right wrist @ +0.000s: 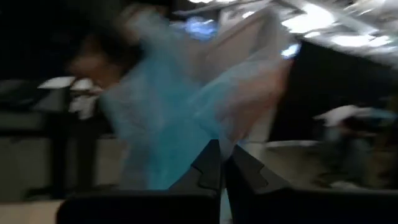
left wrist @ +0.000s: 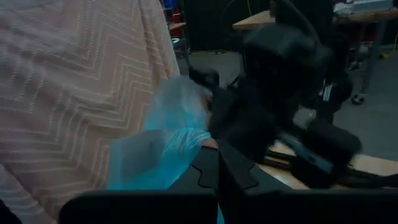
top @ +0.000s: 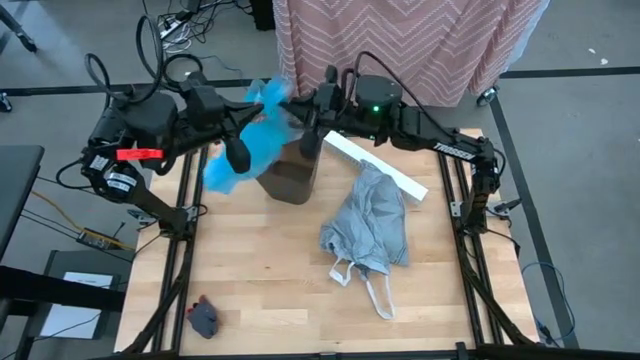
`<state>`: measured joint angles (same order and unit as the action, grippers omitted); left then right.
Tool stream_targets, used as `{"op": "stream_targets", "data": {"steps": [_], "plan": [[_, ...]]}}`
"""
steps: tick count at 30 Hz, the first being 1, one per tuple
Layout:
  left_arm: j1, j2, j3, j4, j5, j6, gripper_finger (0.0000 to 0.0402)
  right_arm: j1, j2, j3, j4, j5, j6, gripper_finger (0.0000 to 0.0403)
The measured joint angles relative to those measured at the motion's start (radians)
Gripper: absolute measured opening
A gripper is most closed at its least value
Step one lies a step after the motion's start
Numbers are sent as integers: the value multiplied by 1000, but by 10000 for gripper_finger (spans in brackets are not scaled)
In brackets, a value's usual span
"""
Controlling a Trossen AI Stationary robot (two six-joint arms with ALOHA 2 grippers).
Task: Place trash/remove bag and relplace
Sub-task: Insert a new trash bag into the trash bin
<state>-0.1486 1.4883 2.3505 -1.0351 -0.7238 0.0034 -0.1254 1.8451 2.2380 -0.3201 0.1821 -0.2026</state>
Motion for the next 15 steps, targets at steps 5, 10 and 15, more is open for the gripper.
{"op": "stream_targets", "data": {"steps": [5,10,15], "plan": [[0,0,0,64,4,72,2,4,-52,1,38,185,-105,1],[13,-3,3,258,66,260,2,5,-125,1,43,303,-210,0],[60,-3,4,326,107,343,2,-13,-176,2,44,308,-221,0]]}}
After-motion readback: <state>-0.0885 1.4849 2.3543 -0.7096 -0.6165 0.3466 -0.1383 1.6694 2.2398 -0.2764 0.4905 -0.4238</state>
